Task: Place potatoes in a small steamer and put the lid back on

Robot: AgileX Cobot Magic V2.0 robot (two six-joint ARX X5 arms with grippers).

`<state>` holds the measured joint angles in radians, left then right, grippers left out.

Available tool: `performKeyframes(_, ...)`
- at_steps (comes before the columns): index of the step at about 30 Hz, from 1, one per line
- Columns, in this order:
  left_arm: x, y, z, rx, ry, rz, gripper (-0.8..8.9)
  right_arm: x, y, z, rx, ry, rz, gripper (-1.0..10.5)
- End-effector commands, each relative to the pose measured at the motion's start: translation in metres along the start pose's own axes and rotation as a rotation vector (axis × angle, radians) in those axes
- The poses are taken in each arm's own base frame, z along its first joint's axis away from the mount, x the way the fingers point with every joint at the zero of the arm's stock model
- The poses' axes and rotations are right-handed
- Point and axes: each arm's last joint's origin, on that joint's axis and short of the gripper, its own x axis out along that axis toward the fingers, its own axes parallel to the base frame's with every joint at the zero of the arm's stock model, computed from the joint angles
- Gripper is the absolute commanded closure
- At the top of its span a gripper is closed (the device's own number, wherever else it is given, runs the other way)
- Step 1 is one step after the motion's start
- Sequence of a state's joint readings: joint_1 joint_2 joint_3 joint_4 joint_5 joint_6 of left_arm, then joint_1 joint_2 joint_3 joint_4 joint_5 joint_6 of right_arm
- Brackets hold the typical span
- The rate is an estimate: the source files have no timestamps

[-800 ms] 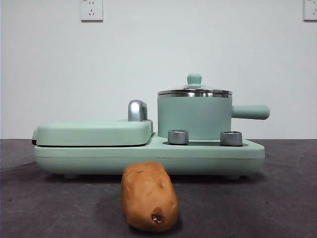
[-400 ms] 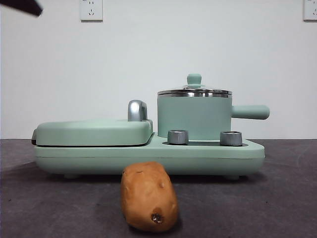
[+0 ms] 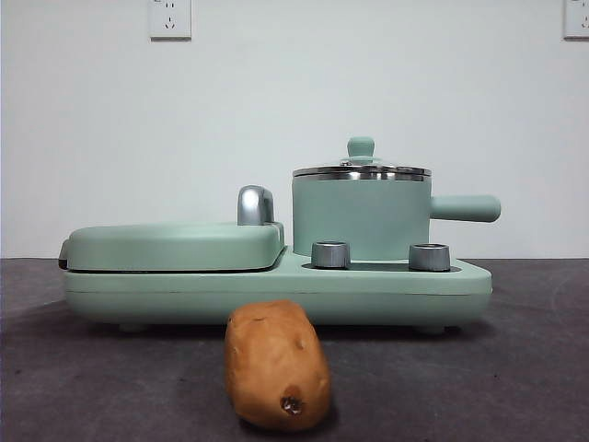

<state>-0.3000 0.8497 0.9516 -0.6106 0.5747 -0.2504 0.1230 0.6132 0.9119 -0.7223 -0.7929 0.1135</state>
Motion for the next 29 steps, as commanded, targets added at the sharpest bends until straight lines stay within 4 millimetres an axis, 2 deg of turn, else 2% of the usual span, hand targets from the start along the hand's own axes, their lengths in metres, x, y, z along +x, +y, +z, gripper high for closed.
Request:
performKeyframes(1, -0.002, -0.003, 0.005, 0.029, -0.016, -0.009, 6.54, -0.001, 0.001, 0.003, -0.023, -0.010, -0.016, 8.0)
performKeyframes(2, -0.002, -0.003, 0.006, 0.030, -0.018, -0.009, 5.93, -0.001, 0.000, 0.004, -0.023, -0.012, -0.028, 7.1)
performKeyframes(5, -0.002, -0.004, 0.008, 0.044, -0.039, -0.014, 3.32, -0.001, 0.000, 0.004, -0.023, -0.016, -0.054, 4.4)
performKeyframes(7, -0.002, -0.005, 0.011, 0.060, -0.064, -0.020, 1.99, -0.001, -0.001, 0.004, -0.021, -0.018, -0.057, 3.6)
performKeyframes(8, -0.002, -0.005, 0.012, 0.066, -0.072, -0.023, 1.78, -0.001, 0.000, 0.004, -0.022, -0.018, -0.057, 3.6)
performKeyframes(12, -0.002, -0.006, 0.015, 0.072, -0.100, -0.030, 1.95, -0.001, 0.000, 0.004, -0.022, -0.018, -0.056, 3.6)
performKeyframes(16, 0.005, -0.003, 0.020, 0.039, -0.087, -0.030, 3.21, -0.001, 0.000, 0.004, -0.001, -0.019, -0.056, 3.6)
performKeyframes(18, 0.014, -0.001, 0.028, 0.025, -0.050, -0.025, 3.19, 0.000, -0.001, 0.004, 0.007, -0.019, -0.056, 3.6)
performKeyframes(24, 0.055, -0.001, 0.072, 0.051, 0.078, -0.004, 3.14, 0.000, -0.001, 0.004, 0.019, -0.019, -0.057, 3.6)
performKeyframes(29, 0.111, -0.005, 0.111, 0.145, 0.141, 0.055, 3.14, 0.000, -0.001, 0.004, 0.022, -0.019, -0.057, 3.6)
